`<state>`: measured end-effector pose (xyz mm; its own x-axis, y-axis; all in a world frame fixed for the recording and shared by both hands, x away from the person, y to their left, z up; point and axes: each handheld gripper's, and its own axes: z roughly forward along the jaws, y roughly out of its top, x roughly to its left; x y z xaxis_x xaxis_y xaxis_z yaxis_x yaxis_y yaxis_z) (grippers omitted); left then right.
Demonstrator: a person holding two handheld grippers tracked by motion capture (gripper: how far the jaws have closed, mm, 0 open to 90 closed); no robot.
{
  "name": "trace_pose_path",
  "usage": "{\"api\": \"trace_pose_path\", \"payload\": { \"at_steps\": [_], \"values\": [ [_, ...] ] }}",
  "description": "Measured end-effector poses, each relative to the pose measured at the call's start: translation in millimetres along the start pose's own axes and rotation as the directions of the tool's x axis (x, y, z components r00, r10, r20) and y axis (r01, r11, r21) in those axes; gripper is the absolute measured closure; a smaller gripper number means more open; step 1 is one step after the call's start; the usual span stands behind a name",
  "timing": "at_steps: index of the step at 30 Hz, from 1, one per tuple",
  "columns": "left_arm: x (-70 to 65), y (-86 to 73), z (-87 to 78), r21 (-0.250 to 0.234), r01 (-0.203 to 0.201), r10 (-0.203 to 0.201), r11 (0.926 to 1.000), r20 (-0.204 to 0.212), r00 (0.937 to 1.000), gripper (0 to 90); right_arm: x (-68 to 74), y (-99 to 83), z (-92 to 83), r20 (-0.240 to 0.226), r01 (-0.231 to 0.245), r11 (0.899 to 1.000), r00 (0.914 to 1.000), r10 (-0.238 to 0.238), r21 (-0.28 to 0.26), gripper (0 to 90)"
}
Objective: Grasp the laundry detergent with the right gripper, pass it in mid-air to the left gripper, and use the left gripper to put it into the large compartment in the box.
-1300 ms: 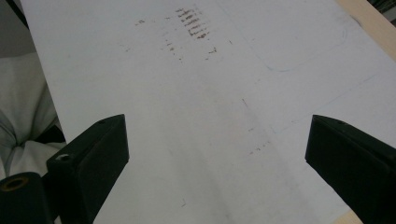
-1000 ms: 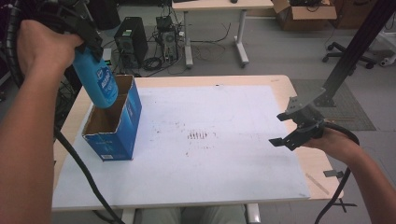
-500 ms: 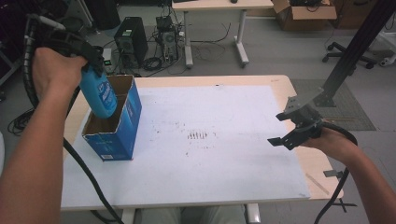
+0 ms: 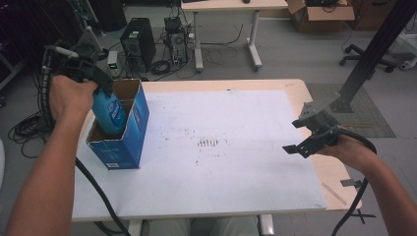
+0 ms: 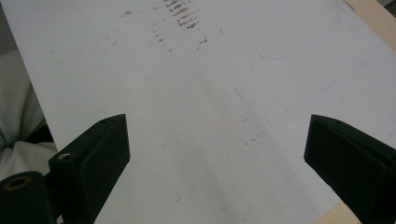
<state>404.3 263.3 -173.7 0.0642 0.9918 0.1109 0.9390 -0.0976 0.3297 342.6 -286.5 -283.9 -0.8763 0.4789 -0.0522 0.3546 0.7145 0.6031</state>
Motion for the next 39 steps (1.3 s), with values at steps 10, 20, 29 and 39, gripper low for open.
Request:
{"api": "trace_pose_path", "payload": {
  "at_steps": [10, 20, 29, 39],
  "values": [
    [-4.5, -10.8, 38.3, 0.017, -0.022, 0.022, 0.9996, 0.016, 0.9996, 38.0, 0.2, 0.6, 4.4, -0.004, -0.005, 1.000, 1.0000, 0.005, 0.002, 6.5],
    [-9.6, -18.6, 71.0, 0.037, -0.040, 0.040, 0.9985, 0.007, 0.9992, 38.0, -1.1, -3.6, 6.9, -0.009, -0.019, 1.000, 0.9998, 0.019, 0.000, 6.4],
    [-10.8, -24.2, 90.8, 0.054, -0.043, 0.042, 0.9976, 0.010, 0.9990, 38.0, -1.5, -5.2, 8.9, -0.012, -0.025, 1.000, 0.9996, 0.025, 0.001, 6.5],
    [-11.8, -26.8, 101.8, 0.066, -0.055, 0.054, 0.9963, 0.020, 0.9984, 38.0, -1.7, -6.3, 10.8, -0.016, -0.026, 1.000, 0.9995, 0.027, 0.012, 6.5]
  ]
}}
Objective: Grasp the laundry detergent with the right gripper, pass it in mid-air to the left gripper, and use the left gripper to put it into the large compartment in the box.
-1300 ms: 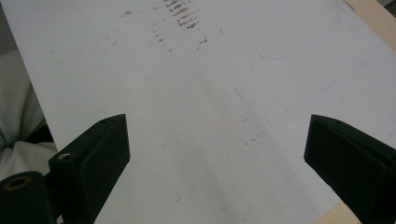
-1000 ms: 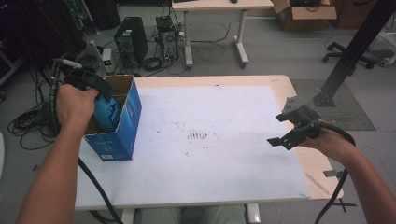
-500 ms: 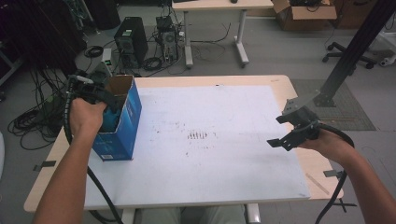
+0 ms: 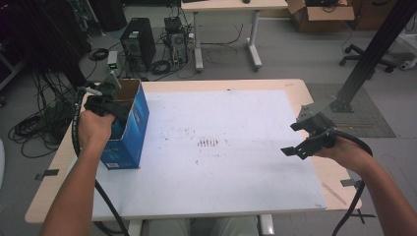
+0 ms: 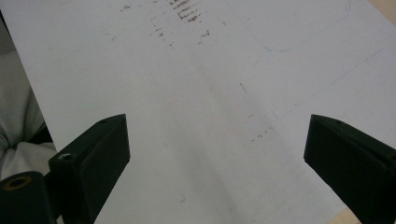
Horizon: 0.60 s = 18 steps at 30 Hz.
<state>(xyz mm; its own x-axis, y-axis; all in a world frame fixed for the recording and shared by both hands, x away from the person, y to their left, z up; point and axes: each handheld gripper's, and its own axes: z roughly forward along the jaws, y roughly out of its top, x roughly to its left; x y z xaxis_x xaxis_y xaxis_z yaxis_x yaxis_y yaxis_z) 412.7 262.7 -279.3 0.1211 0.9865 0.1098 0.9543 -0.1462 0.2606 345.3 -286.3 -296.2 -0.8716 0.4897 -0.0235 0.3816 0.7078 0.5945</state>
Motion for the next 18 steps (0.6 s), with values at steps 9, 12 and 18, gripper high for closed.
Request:
{"api": "trace_pose_path", "payload": {
  "at_steps": [9, 12, 18],
  "values": [
    [2.3, 0.0, 1.0, 0.004, 0.002, -0.002, 1.0000, 0.009, 1.0000, 37.9, 0.1, 0.2, 1.0, 0.000, -0.002, 1.000, 1.0000, 0.002, 0.001, 6.6],
    [2.8, -0.2, 1.5, 0.001, 0.001, -0.001, 1.0000, 0.014, 0.9999, 37.7, 0.5, 0.6, 2.0, -0.003, -0.001, 1.000, 1.0000, 0.001, 0.003, 6.7],
    [6.1, -1.6, 1.9, -0.008, 0.006, -0.005, 1.0000, 0.030, 0.9995, 37.5, 1.2, 1.2, 5.4, -0.010, 0.002, 1.000, 1.0000, -0.002, 0.009, 6.7]
  ]
}}
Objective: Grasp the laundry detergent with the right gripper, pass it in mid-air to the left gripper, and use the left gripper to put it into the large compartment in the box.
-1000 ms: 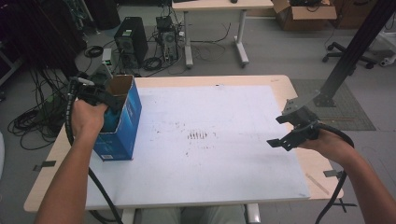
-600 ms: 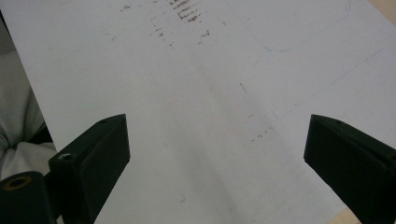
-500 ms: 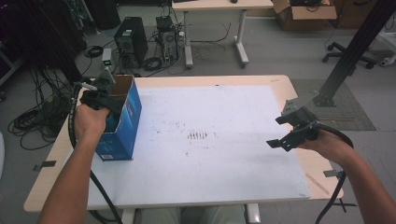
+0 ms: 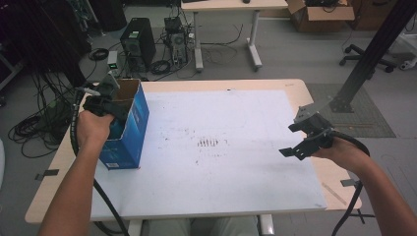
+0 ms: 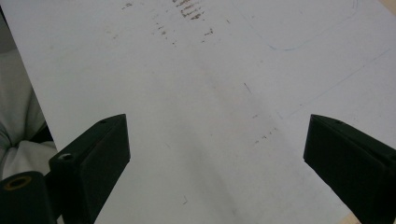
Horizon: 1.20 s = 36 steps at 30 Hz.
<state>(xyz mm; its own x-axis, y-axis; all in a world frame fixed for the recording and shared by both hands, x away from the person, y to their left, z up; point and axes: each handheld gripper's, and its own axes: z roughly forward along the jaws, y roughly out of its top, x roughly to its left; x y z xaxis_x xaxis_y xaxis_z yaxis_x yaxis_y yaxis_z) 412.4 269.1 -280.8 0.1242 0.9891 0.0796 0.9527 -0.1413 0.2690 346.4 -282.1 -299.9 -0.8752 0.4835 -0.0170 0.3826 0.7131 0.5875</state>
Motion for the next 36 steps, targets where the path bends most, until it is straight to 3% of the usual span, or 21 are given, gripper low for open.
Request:
{"api": "trace_pose_path", "payload": {
  "at_steps": [5, 12, 24, 29, 36],
  "values": [
    [2.7, -1.4, 0.0, -0.006, -0.001, 0.001, 1.0000, 0.028, 0.9996, 36.0, -0.1, 0.6, 0.3, -0.001, 0.002, 1.000, 1.0000, -0.002, 0.000, 6.8],
    [2.5, 0.2, -10.5, -0.021, -0.008, 0.008, 0.9997, 0.035, 0.9994, 29.0, 1.0, 1.1, 0.5, -0.004, 0.004, 1.000, 1.0000, -0.004, 0.005, 6.9],
    [5.5, 5.0, -58.9, -0.060, -0.021, 0.025, 0.9980, 0.074, 0.9969, 14.7, 4.2, 3.2, -5.6, 0.002, 0.012, 1.000, 0.9999, -0.012, -0.006, 6.9],
    [-0.3, 7.2, -82.7, -0.090, -0.054, 0.060, 0.9945, 0.066, 0.9960, 13.0, 5.9, 3.9, -9.7, 0.009, 0.011, 1.000, 0.9999, -0.011, -0.011, 6.8],
    [-18.2, 10.9, -110.8, -0.124, -0.123, 0.132, 0.9847, 0.071, 0.9887, 9.9, 8.5, 5.6, -15.7, 0.018, 0.009, 1.000, 0.9998, -0.008, -0.011, 6.7]
  ]
}}
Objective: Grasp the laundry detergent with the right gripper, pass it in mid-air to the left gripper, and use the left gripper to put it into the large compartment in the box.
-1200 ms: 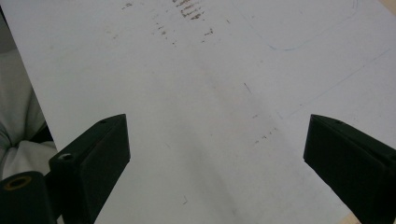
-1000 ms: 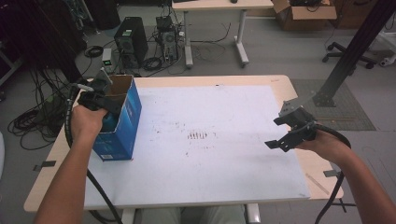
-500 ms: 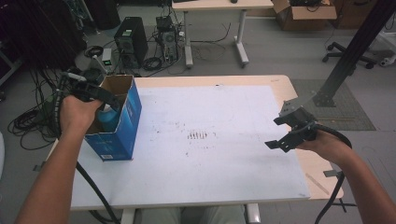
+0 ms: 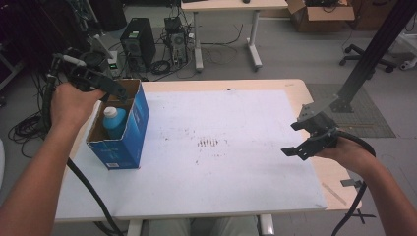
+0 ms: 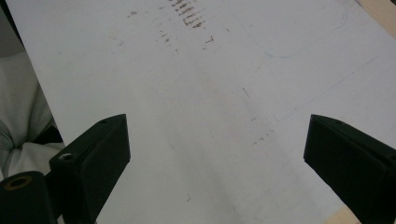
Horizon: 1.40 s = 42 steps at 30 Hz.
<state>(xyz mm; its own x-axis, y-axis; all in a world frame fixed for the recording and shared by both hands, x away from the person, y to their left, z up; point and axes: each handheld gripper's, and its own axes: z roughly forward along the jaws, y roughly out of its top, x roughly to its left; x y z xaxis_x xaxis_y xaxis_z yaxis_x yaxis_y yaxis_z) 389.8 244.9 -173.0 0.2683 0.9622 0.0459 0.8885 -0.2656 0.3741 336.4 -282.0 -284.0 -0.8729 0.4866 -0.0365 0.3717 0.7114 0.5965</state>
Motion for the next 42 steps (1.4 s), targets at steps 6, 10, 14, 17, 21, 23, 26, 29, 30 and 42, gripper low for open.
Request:
{"api": "trace_pose_path", "payload": {
  "at_steps": [6, 10, 14, 17, 21, 23, 26, 29, 30, 42],
  "values": [
    [-20.3, 12.3, -22.1, -0.034, -0.059, 0.061, 0.9977, 0.041, 0.9973, 7.5, 2.3, 1.6, -4.1, 0.006, 0.003, 1.000, 1.0000, -0.003, -0.003, 6.7],
    [-34.1, 20.8, -33.2, -0.048, -0.106, 0.108, 0.9933, 0.048, 0.9930, 7.0, 3.2, 1.3, -6.9, 0.009, 0.000, 1.000, 1.0000, 0.000, -0.004, 6.6],
    [-50.0, 30.3, -41.2, -0.063, -0.165, 0.169, 0.9842, 0.054, 0.9841, 6.8, 4.1, 1.0, -9.0, 0.011, -0.007, 1.000, 0.9999, 0.007, 0.000, 6.4],
    [-63.7, 38.2, -43.0, -0.073, -0.214, 0.219, 0.9741, 0.073, 0.9729, 6.4, 4.2, 1.5, -10.0, 0.011, -0.004, 1.000, 0.9999, 0.004, 0.000, 6.3],
    [-78.5, 47.5, -40.2, -0.070, -0.263, 0.268, 0.9623, 0.086, 0.9596, 6.5, 5.2, 3.3, -11.7, 0.014, -0.007, 1.000, 0.9999, 0.007, 0.006, 6.2],
    [-85.1, 51.8, -38.7, -0.070, -0.286, 0.292, 0.9556, 0.090, 0.9522, 6.4, 5.3, 3.9, -13.0, 0.016, -0.006, 1.000, 0.9999, 0.006, 0.008, 6.2],
    [-94.4, 57.4, -36.0, -0.066, -0.330, 0.335, 0.9416, 0.087, 0.9381, 6.5, 5.5, 4.0, -15.8, 0.019, -0.010, 1.000, 0.9998, 0.010, 0.008, 6.1],
    [-103.6, 61.8, -32.8, -0.071, -0.361, 0.367, 0.9297, 0.095, 0.9255, 6.5, 5.4, 3.4, -17.7, 0.022, -0.015, 1.000, 0.9997, 0.015, 0.012, 6.1],
    [-105.8, 62.6, -31.6, -0.074, -0.365, 0.371, 0.9280, 0.098, 0.9235, 6.5, 5.1, 2.9, -17.8, 0.022, -0.015, 1.000, 0.9996, 0.015, 0.015, 6.1],
    [-139.3, 67.1, -9.8, -0.060, -0.521, 0.524, 0.8514, 0.135, 0.8409, 7.2, 6.3, 4.6, -11.0, 0.018, -0.016, 1.000, 0.9997, 0.015, 0.027, 6.0]
  ]
}}
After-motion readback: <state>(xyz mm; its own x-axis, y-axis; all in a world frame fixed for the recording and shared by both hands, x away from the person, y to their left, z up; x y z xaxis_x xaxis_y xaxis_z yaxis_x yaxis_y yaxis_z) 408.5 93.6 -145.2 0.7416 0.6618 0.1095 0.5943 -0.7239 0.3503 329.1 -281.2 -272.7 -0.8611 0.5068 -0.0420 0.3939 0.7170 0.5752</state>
